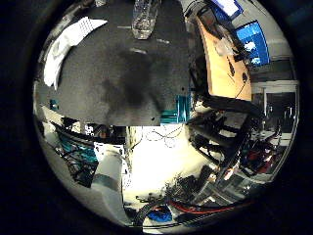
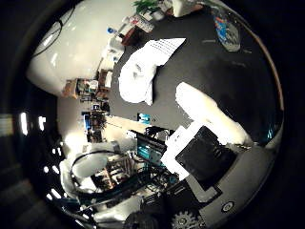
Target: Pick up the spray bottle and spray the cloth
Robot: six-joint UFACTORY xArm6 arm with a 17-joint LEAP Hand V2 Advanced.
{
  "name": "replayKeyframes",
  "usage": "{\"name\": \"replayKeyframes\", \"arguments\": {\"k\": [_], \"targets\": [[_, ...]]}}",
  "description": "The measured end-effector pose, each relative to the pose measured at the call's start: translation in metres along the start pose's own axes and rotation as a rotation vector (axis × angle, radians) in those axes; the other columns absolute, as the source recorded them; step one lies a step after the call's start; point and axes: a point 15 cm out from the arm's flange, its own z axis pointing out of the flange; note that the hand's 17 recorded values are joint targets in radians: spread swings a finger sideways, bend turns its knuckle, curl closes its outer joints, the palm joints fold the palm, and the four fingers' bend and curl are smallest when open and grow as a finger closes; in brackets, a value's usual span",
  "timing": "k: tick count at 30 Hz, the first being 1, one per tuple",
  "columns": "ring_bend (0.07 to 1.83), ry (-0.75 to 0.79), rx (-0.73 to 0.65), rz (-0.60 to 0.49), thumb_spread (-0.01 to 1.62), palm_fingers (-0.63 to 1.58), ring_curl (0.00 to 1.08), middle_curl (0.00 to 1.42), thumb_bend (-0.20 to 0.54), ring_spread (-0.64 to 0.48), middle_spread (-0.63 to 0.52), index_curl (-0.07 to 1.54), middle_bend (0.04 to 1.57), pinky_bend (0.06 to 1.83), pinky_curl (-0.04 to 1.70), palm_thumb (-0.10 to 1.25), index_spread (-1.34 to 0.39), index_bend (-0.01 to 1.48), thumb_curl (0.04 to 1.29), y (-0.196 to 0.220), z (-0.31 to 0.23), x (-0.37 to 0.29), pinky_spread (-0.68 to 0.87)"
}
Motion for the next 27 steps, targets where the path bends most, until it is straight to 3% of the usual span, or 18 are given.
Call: {"name": "replayKeyframes", "arguments": {"k": [27], "targets": [[0.35,-0.001,0.034,0.017,1.07,0.53,0.15,0.30,-0.021,0.06,-0.15,0.35,0.19,0.58,0.04,0.71,-0.48,0.19,0.50,-0.004,-0.014,0.001,0.54]]}}
